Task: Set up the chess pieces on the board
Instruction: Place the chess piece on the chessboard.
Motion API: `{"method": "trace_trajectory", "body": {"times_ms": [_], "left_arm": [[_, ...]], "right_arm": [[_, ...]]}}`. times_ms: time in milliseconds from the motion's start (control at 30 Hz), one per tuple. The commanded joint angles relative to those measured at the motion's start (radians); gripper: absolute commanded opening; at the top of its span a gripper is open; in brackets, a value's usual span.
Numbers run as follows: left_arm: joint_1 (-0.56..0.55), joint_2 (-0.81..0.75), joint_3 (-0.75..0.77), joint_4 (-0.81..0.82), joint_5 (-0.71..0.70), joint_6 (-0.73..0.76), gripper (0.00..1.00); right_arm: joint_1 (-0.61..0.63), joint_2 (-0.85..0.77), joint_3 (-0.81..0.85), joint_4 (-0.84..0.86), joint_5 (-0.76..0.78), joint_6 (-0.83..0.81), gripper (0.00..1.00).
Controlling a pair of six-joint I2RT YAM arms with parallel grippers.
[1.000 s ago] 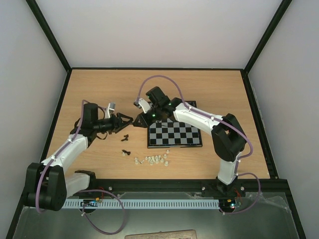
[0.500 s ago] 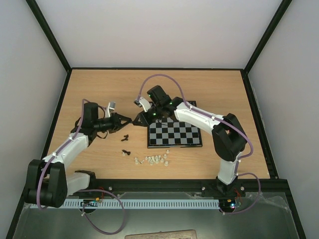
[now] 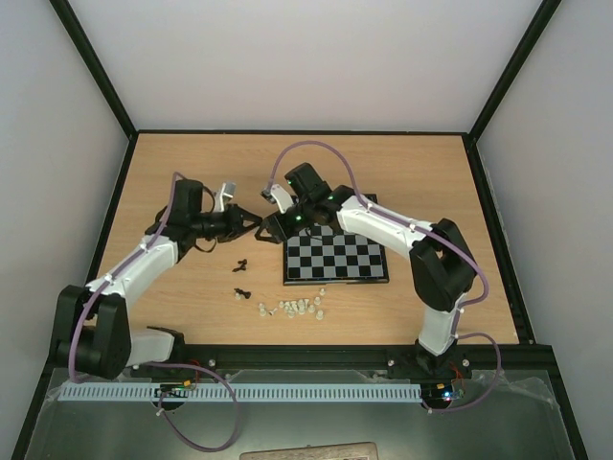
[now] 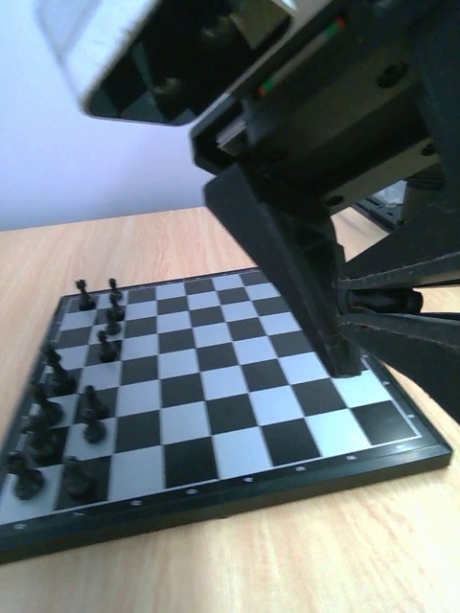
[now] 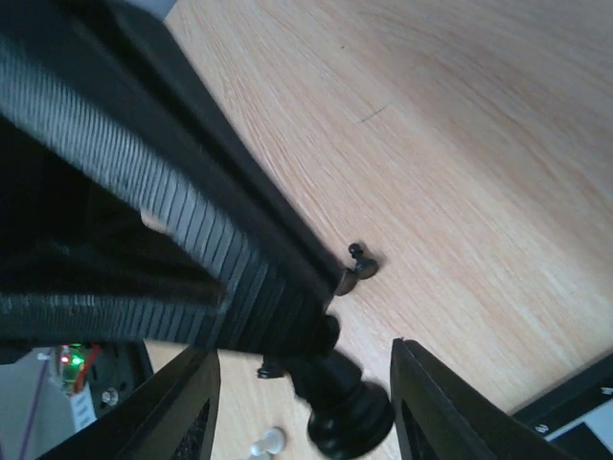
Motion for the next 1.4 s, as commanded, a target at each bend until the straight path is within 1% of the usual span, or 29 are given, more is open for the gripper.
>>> {"method": "trace_trajectory", "body": {"times_ms": [0, 167, 233, 333, 433, 533, 567, 700, 800, 1000, 1100, 1133, 1167, 1233, 1300, 1367], "left_arm": [[-0.007, 0.063, 0.107, -0.111, -0.049, 0.087, 0.02], [-0.052, 0.163, 0.214, -0.167, -0.111, 0.123, 0.02], [-0.084, 0.206, 0.266, -0.192, -0.149, 0.136, 0.02], [-0.143, 0.281, 0.361, -0.249, -0.224, 0.154, 0.02], [-0.209, 0.369, 0.487, -0.304, -0.296, 0.163, 0.02], [-0.284, 0.487, 0.664, -0.409, -0.404, 0.187, 0.02], [-0.306, 0.531, 0.732, -0.445, -0.433, 0.194, 0.02], [-0.397, 0.715, 1.023, -0.587, -0.583, 0.218, 0.02], [-0.447, 0.838, 1.191, -0.658, -0.654, 0.218, 0.02], [-0.510, 1.013, 1.435, -0.732, -0.727, 0.204, 0.02], [-0.515, 1.064, 1.524, -0.753, -0.715, 0.202, 0.02], [-0.515, 1.068, 1.533, -0.752, -0.713, 0.201, 0.02], [-0.515, 1.066, 1.535, -0.749, -0.713, 0.203, 0.02], [-0.514, 1.057, 1.533, -0.749, -0.721, 0.208, 0.02], [-0.512, 1.047, 1.528, -0.747, -0.721, 0.212, 0.02], [-0.509, 1.038, 1.522, -0.745, -0.721, 0.217, 0.02]], "right_arm": [[-0.033, -0.087, 0.013, -0.067, 0.066, 0.037, 0.52], [-0.113, -0.168, -0.056, -0.076, 0.109, 0.088, 0.57], [-0.152, -0.206, -0.091, -0.071, 0.122, 0.104, 0.57], [-0.222, -0.269, -0.143, -0.060, 0.194, 0.160, 0.58], [-0.295, -0.341, -0.197, -0.054, 0.298, 0.219, 0.61], [-0.339, -0.386, -0.214, -0.099, 0.477, 0.265, 0.64], [-0.360, -0.397, -0.224, -0.105, 0.509, 0.277, 0.65], [-0.437, -0.443, -0.309, -0.071, 0.530, 0.325, 0.67], [-0.484, -0.466, -0.371, -0.043, 0.528, 0.350, 0.67], [-0.585, -0.529, -0.506, 0.021, 0.570, 0.413, 0.69], [-0.676, -0.545, -0.568, 0.085, 0.538, 0.453, 0.64], [-0.704, -0.536, -0.579, 0.099, 0.507, 0.458, 0.59], [-0.735, -0.524, -0.587, 0.118, 0.476, 0.480, 0.52], [-0.783, -0.492, -0.605, 0.163, 0.426, 0.516, 0.43], [-0.812, -0.436, -0.594, 0.206, 0.383, 0.541, 0.40], [-0.822, -0.332, -0.542, 0.224, 0.338, 0.549, 0.39]]}}
